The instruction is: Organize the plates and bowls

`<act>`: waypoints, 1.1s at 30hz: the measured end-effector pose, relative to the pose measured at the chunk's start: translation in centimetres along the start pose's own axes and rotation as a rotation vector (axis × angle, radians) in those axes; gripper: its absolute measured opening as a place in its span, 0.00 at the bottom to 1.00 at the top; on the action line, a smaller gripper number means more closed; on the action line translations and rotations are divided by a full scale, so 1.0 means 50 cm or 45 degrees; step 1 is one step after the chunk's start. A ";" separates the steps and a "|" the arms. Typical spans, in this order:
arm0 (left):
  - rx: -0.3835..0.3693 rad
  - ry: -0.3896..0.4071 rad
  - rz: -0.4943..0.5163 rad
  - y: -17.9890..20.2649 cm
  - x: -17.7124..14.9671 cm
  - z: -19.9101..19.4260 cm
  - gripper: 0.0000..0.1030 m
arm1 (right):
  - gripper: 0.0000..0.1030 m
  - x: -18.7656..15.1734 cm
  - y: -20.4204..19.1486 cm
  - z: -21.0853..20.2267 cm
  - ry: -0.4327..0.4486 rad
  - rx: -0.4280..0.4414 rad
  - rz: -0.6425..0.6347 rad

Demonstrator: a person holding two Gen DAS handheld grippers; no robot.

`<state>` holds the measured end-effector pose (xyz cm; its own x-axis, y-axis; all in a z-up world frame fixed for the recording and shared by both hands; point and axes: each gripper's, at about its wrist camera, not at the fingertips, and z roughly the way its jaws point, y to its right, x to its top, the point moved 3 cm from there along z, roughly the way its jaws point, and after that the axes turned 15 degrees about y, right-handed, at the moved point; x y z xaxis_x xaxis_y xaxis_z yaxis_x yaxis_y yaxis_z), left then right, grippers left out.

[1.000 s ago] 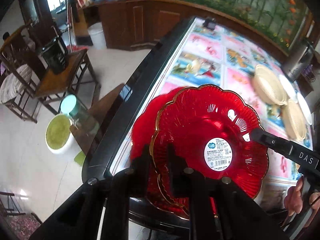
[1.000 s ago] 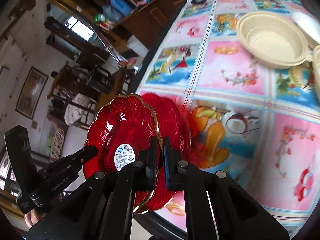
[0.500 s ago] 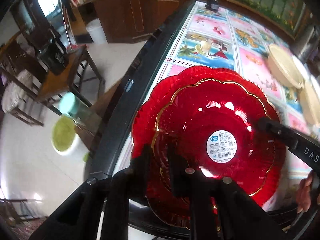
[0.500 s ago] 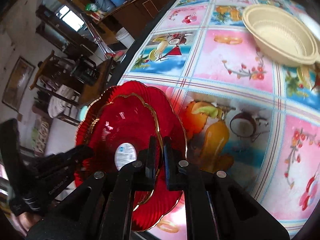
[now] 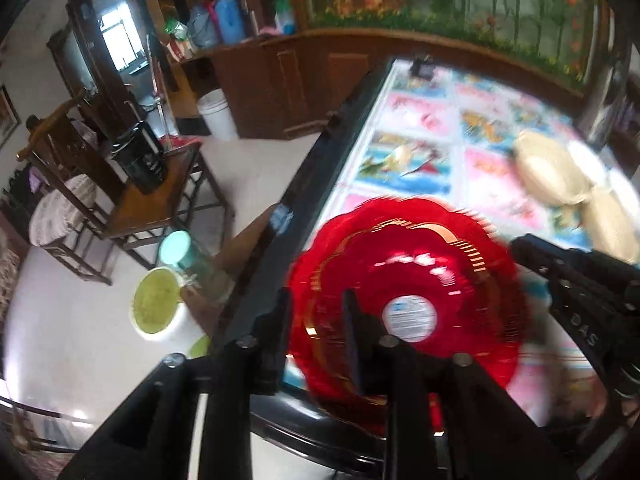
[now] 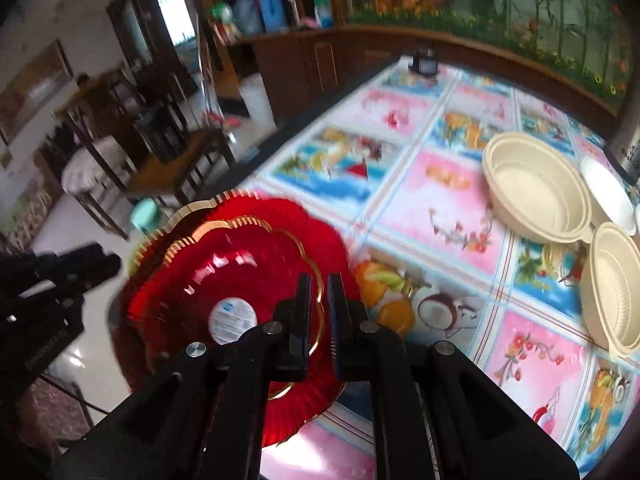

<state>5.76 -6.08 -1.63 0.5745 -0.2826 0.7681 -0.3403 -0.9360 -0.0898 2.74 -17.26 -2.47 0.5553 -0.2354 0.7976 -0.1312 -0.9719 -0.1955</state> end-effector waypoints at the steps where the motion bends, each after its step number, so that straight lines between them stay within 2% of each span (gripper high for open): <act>1: -0.034 0.025 -0.015 0.011 0.001 -0.017 0.40 | 0.08 0.002 0.013 -0.014 0.027 0.011 0.022; 4: -0.094 0.074 -0.003 0.054 -0.001 -0.047 0.58 | 0.08 -0.008 0.059 -0.058 0.072 0.015 0.083; 6: -0.135 0.091 0.046 0.096 -0.007 -0.064 0.60 | 0.08 -0.018 0.094 -0.086 0.092 -0.006 0.100; 16: -0.300 0.033 0.261 0.305 -0.054 -0.082 0.60 | 0.08 -0.077 0.263 -0.228 0.188 -0.159 0.191; 19: -0.318 0.046 0.305 0.360 -0.056 -0.091 0.60 | 0.07 -0.089 0.314 -0.271 0.219 -0.205 0.237; 22: -0.320 0.103 0.341 0.405 -0.049 -0.105 0.60 | 0.08 -0.092 0.361 -0.316 0.263 -0.248 0.276; 27: -0.316 0.192 0.359 0.466 -0.025 -0.113 0.60 | 0.30 -0.091 0.434 -0.380 0.342 -0.292 0.357; 33: -0.325 0.204 0.368 0.521 -0.004 -0.105 0.60 | 0.30 -0.083 0.492 -0.414 0.378 -0.342 0.387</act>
<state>-7.13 -29.32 -0.81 0.3125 -0.4708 0.8250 -0.6559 -0.7352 -0.1710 -19.80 -40.27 1.19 0.2065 -0.4608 0.8632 -0.4793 -0.8167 -0.3213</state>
